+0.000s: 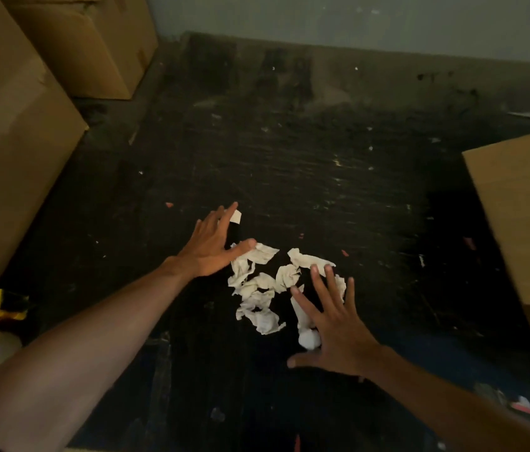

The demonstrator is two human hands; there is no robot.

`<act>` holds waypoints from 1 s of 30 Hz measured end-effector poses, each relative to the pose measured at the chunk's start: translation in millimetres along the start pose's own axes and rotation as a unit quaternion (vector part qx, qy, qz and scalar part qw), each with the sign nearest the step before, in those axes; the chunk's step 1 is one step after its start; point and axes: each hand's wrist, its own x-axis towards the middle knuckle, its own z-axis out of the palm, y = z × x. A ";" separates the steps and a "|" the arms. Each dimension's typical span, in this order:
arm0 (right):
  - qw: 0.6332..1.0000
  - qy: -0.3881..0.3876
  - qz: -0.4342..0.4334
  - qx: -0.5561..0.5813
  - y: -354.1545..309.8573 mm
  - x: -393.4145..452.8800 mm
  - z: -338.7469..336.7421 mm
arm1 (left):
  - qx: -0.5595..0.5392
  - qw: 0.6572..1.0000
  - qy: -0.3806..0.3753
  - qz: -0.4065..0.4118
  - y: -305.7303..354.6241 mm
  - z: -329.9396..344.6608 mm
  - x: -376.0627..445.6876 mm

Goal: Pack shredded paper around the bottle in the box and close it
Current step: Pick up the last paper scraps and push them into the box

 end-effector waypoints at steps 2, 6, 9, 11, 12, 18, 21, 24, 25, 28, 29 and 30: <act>0.999 0.028 0.024 -0.010 6.1 20.9 -6.2 | 0.005 0.999 -0.015 0.032 4.7 6.2 -9.7; 0.999 0.020 0.004 -0.034 21.7 57.7 -24.9 | 0.061 0.993 -0.060 0.083 14.9 30.0 -35.0; 0.998 0.009 -0.056 -0.041 26.9 83.7 -36.5 | 0.088 0.990 -0.049 0.095 18.2 50.6 -42.0; 0.995 0.012 -0.091 -0.046 29.8 100.4 -42.2 | 0.090 0.991 -0.035 0.094 18.8 58.6 -43.1; 0.993 0.020 -0.106 -0.049 31.1 107.7 -43.7 | 0.093 0.991 -0.026 0.091 18.3 61.4 -43.4; 0.990 0.046 -0.118 -0.062 29.9 130.7 -41.5 | 0.119 0.990 0.054 0.060 19.5 80.4 -58.4; 0.990 0.067 -0.109 -0.052 23.2 136.3 -46.1 | 0.074 0.986 0.141 0.052 18.7 91.9 -62.1; 0.990 0.075 -0.099 -0.068 16.6 140.0 -46.9 | 0.083 0.974 0.206 0.040 21.2 95.2 -63.1; 0.989 0.075 -0.097 -0.079 15.6 139.4 -45.6 | 0.090 0.974 0.207 0.034 23.1 94.9 -62.9; 0.988 0.087 -0.083 -0.097 15.4 133.2 -43.3 | 0.101 0.980 0.172 0.020 24.9 91.8 -58.8; 0.989 0.087 -0.076 -0.095 15.7 130.3 -43.2 | 0.118 0.980 0.157 0.029 24.8 90.7 -55.9; 0.990 0.086 -0.066 -0.088 15.5 127.6 -43.1 | 0.137 0.979 0.144 0.039 24.7 88.0 -53.1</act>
